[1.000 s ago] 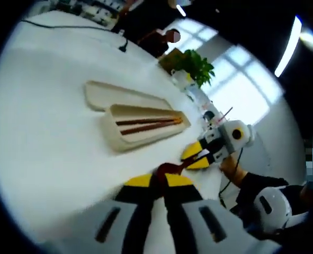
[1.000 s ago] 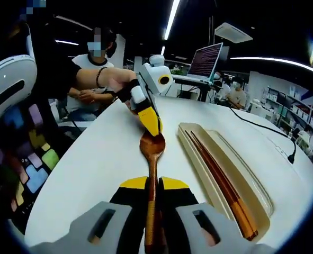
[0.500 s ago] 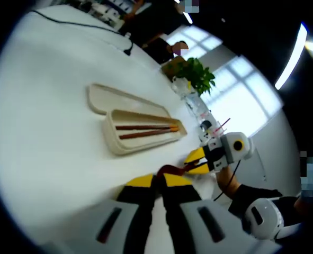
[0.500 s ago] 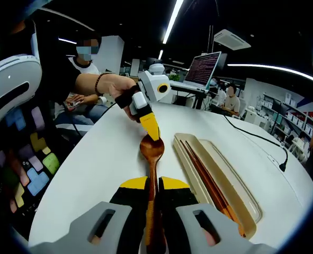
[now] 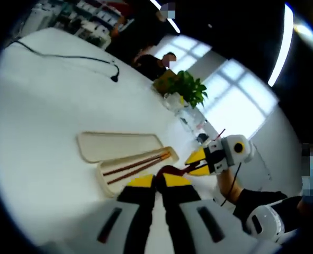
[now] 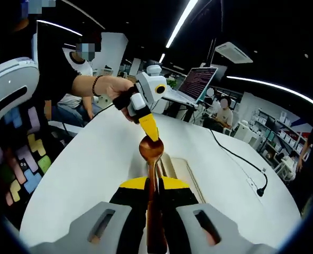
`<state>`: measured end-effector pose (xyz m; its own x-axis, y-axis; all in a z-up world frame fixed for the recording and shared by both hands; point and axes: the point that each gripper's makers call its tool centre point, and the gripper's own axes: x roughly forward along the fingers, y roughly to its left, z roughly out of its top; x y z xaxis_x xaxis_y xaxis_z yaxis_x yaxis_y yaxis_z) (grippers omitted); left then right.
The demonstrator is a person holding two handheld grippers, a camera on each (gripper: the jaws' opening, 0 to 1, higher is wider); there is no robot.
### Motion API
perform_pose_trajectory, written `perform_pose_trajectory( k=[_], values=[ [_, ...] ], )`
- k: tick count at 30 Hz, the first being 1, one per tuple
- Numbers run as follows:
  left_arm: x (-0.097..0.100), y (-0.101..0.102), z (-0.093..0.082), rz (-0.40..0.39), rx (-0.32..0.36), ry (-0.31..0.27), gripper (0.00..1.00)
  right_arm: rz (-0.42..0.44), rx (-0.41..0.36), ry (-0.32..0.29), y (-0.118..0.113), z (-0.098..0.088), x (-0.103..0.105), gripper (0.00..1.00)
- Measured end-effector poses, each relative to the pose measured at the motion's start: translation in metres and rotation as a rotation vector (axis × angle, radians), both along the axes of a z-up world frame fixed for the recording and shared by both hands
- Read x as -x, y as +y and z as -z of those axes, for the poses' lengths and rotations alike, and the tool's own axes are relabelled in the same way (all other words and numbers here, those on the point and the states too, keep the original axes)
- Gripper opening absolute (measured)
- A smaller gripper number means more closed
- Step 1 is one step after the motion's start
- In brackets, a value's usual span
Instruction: Arrange the utensils inside the cutlery case until each visible utensil rests in its matching compartment.
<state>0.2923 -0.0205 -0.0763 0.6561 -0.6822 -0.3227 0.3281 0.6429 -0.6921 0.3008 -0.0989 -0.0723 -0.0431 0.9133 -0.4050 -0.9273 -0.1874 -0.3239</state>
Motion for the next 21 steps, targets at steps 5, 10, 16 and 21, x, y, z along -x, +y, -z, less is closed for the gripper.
perform_pose_trajectory(
  k=[5, 10, 16, 21],
  values=[
    [-0.012, 0.003, -0.005, -0.011, 0.001, -0.007, 0.04, -0.004, 0.004, -0.021, 0.005, -0.007, -0.014, 0.06],
    [-0.021, 0.007, 0.000, -0.017, -0.008, 0.008, 0.04, -0.018, 0.022, -0.023, 0.009, -0.004, -0.025, 0.06],
    [-0.028, 0.010, 0.012, -0.029, -0.052, 0.033, 0.05, -0.024, 0.062, 0.036, 0.016, 0.010, -0.038, 0.06],
    [-0.029, 0.012, 0.031, -0.030, -0.094, 0.063, 0.05, -0.033, 0.100, 0.074, 0.019, 0.028, -0.041, 0.06]
  ],
)
